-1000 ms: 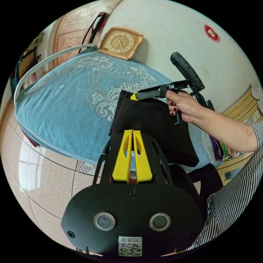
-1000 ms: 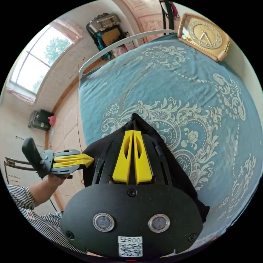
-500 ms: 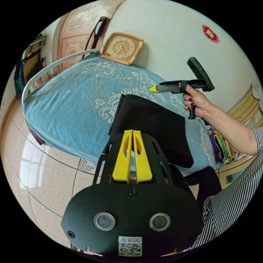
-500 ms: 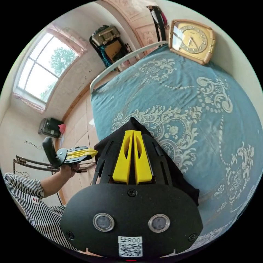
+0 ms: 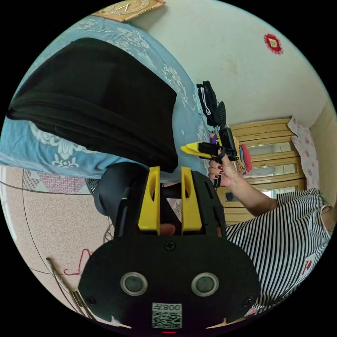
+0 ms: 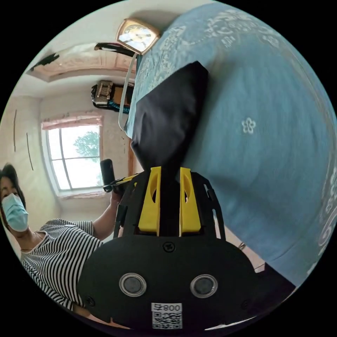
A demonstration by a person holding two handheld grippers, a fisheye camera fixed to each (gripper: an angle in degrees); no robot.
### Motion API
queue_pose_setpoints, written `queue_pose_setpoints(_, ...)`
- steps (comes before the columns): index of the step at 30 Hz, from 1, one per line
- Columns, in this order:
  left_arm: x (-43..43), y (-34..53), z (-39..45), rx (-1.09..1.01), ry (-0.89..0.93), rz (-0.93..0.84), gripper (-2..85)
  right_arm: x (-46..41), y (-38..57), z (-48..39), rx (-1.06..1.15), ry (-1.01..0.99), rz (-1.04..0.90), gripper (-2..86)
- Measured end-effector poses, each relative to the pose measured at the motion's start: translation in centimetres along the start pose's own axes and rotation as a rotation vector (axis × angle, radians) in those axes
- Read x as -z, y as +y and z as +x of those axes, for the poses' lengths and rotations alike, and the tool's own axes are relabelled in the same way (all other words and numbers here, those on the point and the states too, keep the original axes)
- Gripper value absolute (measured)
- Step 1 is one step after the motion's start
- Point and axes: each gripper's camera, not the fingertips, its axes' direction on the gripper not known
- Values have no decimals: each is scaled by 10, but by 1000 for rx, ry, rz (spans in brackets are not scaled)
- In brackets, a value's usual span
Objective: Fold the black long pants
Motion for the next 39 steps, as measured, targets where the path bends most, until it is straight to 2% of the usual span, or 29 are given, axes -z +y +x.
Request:
queue_pose_setpoints(5, -33, -19, -12, 64, 41, -55, 55, -25, 17, 63, -63, -159, 13, 94)
queue_pose_setpoints(10, -44, -20, -16, 72, 51, -28, 36, -61, 25, 106, -93, -269, -28, 107)
queue_pose_setpoints(14, -51, -15, -25, 97, 93, -7, 33, -88, 33, 146, -168, -414, 10, 111)
queue_pose_setpoints(22, -67, 0, -48, 134, 173, 30, 33, -125, 39, 201, -234, -492, 29, 109)
queue_pose_setpoints(29, -63, 27, -60, 134, 158, 48, 35, -157, 45, 240, -279, -498, 29, 91)
queue_pose_setpoints(33, -37, 60, -87, 215, 174, 202, 55, -169, 48, 252, -276, -521, 39, 60)
queue_pose_setpoints(39, -9, 103, -148, 409, 387, 569, 119, -178, 40, 253, -205, -515, 56, 40)
